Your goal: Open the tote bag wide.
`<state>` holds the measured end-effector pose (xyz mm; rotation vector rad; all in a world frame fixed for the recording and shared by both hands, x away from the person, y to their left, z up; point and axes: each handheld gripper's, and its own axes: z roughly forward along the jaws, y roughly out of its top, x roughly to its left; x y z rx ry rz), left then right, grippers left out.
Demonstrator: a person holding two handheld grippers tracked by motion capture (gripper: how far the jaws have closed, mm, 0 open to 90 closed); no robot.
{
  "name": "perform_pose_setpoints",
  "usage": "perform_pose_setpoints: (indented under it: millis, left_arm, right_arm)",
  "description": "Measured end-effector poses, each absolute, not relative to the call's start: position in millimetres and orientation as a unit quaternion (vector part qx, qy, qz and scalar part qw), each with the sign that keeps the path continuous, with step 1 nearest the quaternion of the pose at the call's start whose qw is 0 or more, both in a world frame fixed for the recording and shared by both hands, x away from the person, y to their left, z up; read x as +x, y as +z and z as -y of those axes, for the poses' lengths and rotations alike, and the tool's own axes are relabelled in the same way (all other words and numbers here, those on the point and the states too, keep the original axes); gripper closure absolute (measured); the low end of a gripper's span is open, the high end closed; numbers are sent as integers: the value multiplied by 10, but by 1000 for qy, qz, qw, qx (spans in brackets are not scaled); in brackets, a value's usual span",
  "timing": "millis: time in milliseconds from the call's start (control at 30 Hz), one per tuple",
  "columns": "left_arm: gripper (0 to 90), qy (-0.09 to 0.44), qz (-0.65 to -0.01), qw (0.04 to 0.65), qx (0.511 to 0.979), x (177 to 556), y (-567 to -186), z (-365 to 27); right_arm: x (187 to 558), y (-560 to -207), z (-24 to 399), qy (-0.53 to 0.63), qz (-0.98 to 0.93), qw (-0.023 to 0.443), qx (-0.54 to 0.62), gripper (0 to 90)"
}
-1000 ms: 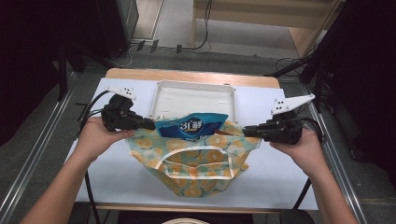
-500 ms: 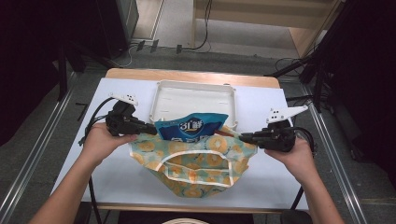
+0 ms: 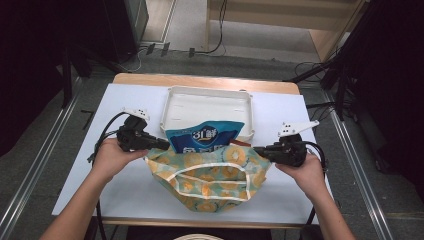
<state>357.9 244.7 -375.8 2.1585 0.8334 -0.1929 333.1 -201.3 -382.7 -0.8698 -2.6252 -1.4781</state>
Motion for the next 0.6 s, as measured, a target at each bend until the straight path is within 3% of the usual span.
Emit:
perform_pose_setpoints:
  millis: [600]
  left_arm:
    - [896, -92, -345, 395, 847, 3560, -4028, -2480]
  right_arm:
    - [3329, -4013, 1956, -471, 835, 11, -285, 868]
